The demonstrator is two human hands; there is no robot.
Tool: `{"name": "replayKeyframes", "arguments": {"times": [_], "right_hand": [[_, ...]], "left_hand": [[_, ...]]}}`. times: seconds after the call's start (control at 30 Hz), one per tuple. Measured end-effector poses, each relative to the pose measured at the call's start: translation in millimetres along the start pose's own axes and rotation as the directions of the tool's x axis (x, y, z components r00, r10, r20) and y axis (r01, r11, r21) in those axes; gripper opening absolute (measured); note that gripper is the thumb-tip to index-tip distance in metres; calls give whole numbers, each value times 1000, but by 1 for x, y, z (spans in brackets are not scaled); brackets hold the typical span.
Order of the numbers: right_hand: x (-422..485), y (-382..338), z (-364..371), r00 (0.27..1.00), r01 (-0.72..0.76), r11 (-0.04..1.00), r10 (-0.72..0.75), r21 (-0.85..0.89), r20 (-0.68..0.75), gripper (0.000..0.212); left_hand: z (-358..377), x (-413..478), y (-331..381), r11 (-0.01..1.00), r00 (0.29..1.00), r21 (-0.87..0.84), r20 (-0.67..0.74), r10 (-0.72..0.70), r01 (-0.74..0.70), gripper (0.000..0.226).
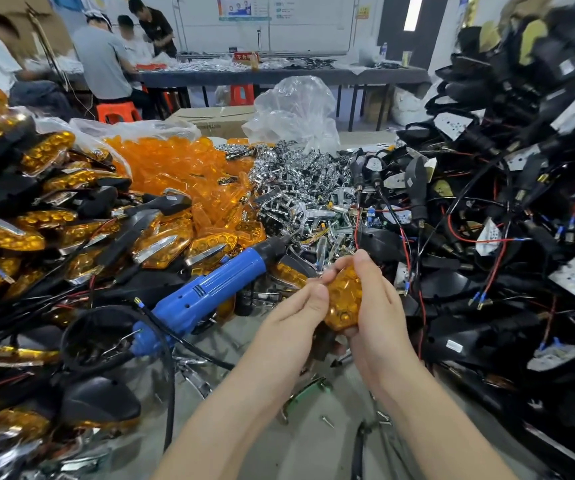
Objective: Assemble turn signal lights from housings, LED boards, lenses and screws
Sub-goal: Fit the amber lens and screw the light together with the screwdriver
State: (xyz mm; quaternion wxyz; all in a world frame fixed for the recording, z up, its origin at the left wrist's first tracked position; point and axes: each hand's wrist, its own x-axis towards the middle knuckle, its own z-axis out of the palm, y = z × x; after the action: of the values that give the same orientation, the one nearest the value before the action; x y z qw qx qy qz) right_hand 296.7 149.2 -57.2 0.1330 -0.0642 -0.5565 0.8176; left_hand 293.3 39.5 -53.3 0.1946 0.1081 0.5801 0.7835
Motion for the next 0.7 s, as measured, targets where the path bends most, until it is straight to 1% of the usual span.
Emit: {"name": "replayKeyframes", "arguments": {"times": [0.07, 0.17, 0.23, 0.3, 0.4, 0.43, 0.47, 0.5, 0.53, 0.57, 0.6, 0.63, 0.67, 0.7], "right_hand": [[-1, 0, 0, 999, -36, 999, 36, 0, -12, 37], [-1, 0, -3, 998, -65, 998, 65, -25, -19, 38], [0, 0, -4, 997, -66, 996, 64, -52, -31, 37], [0, 2, -3, 999, -47, 997, 45, -63, -23, 36], [0, 2, -1, 1000, -13, 998, 13, -54, 8, 35], [2, 3, -3, 1000, -1, 999, 2, -33, 24, 30], [1, 0, -2, 999, -25, 1000, 25, -3, 36, 20], [1, -2, -3, 998, -49, 998, 48, 28, 51, 20], [1, -4, -4, 995, -84, 995, 82, 45, 59, 31], [2, -1, -7, 992, -103, 994, 99, 46, 76, 35], [1, -2, -7, 990, -117, 992, 113, 43, 81, 30], [2, 0, -8, 992, -112, 993, 109, 40, 70, 20], [2, -1, -7, 995, -92, 994, 90, 53, 42, 12], [4, -1, -8, 999, -42, 996, 42, 81, 1, 18]], "left_hand": [[-2, 0, 2, 998, 999, -37, -3, -43, 42, 30], [-2, -3, 5, 997, 998, -55, 35, -54, 56, 30], [-3, -5, 5, 999, 996, 13, 77, -43, 42, 31], [-3, -5, 4, 993, 996, 121, 87, -5, -5, 32], [-3, -5, 2, 972, 998, 227, 27, 62, -67, 30], [-3, -5, 2, 967, 997, 244, 2, 76, -74, 28], [-2, -5, 0, 965, 996, 249, -13, 85, -80, 26], [0, -5, 0, 967, 996, 241, -15, 91, -84, 25], [2, -6, -1, 971, 996, 224, -12, 90, -85, 25], [3, -6, -1, 976, 997, 202, -12, 81, -77, 29], [3, -6, -2, 980, 997, 190, -18, 70, -65, 34], [5, -7, -1, 980, 998, 193, -26, 60, -54, 37], [6, -7, 0, 968, 996, 243, -47, 75, -61, 35], [6, -7, 0, 932, 988, 349, -84, 131, -94, 28]]}}
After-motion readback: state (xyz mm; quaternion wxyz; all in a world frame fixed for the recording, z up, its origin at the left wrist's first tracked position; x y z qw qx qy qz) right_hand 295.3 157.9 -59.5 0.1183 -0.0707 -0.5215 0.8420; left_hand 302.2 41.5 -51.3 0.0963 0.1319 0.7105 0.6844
